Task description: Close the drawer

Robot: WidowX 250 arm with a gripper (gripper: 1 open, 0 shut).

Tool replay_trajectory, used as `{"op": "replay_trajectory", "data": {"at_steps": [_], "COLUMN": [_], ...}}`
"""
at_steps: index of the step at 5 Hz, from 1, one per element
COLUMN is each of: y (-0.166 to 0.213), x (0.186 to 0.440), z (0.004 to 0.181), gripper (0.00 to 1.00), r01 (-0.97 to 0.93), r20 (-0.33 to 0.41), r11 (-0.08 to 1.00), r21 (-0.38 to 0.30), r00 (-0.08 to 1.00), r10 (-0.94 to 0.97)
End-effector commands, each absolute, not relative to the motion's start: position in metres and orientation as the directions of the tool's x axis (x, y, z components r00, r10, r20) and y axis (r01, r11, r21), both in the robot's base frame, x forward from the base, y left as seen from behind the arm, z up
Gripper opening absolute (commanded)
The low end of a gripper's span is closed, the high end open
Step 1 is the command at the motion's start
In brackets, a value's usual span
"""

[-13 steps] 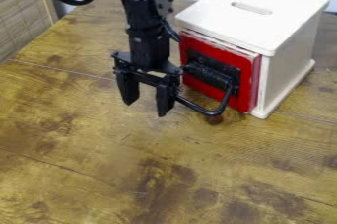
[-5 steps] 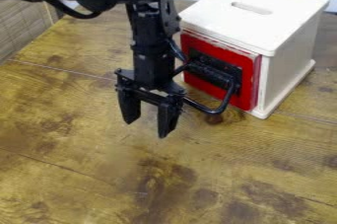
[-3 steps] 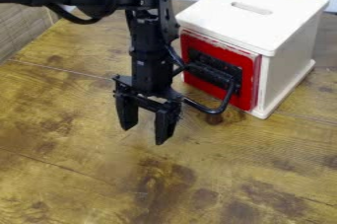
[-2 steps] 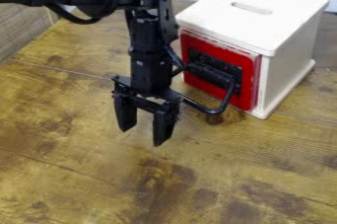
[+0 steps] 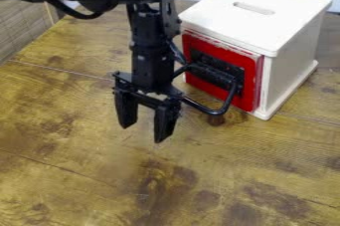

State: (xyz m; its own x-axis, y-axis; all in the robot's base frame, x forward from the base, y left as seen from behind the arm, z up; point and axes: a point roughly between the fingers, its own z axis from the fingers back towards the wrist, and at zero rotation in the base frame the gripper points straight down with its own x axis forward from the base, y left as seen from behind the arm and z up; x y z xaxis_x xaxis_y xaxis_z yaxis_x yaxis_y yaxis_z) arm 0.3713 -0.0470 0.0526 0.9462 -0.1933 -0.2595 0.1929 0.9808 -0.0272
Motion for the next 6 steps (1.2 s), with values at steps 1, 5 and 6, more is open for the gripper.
{"op": "replay_trajectory", "data": {"at_steps": [1, 5, 6], "y": [-0.064, -0.091, -0.092], "x": [0.382, 0.395, 0.397], "z": [0.07, 0.071, 0.073], "gripper": [1.0, 1.0, 1.0], "r01": [0.209, 0.342, 0.338], "r20": [-0.206, -0.211, -0.208], "r11": [0.977, 0.939, 0.941], "r21": [-0.03, -0.034, -0.033], "r00": [0.956, 0.916, 0.918], "r10": [-0.211, -0.341, -0.337]}}
